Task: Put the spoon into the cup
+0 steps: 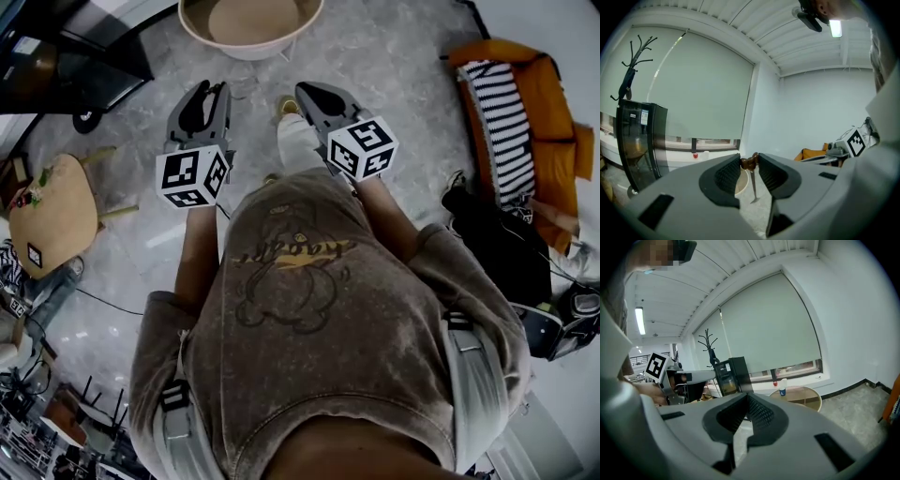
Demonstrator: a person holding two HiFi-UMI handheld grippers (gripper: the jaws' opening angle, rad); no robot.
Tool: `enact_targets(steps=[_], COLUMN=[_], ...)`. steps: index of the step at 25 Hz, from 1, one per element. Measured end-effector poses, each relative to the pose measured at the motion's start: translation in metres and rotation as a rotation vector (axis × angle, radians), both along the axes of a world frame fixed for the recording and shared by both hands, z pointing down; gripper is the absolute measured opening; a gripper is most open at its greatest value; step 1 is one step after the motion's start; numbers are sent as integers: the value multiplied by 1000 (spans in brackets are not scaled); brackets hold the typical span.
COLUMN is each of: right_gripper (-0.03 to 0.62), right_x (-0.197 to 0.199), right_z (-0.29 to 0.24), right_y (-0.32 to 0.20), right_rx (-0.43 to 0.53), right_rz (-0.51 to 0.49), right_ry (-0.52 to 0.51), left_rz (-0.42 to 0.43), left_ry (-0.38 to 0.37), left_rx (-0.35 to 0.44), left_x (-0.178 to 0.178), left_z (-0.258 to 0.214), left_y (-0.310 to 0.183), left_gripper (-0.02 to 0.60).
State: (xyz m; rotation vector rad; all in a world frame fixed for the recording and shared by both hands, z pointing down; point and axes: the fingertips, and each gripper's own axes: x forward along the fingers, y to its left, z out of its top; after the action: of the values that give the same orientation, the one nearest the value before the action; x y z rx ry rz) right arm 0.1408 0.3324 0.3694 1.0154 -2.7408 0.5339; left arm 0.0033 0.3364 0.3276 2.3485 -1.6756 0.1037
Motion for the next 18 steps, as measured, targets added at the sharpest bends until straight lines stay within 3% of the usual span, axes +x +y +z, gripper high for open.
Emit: enact_targets(steps=[18], right_gripper=[20], right_x=[-18], right_z=[1], right_y=[-132], right_rx=[-22], right_rz=[-44], right_ry=[-14], left_rz=[-31], left_ry=[-4], left_rx=[-17], left_x=[-7], left_z=[-1], left_y=[-121], left_gripper=[133])
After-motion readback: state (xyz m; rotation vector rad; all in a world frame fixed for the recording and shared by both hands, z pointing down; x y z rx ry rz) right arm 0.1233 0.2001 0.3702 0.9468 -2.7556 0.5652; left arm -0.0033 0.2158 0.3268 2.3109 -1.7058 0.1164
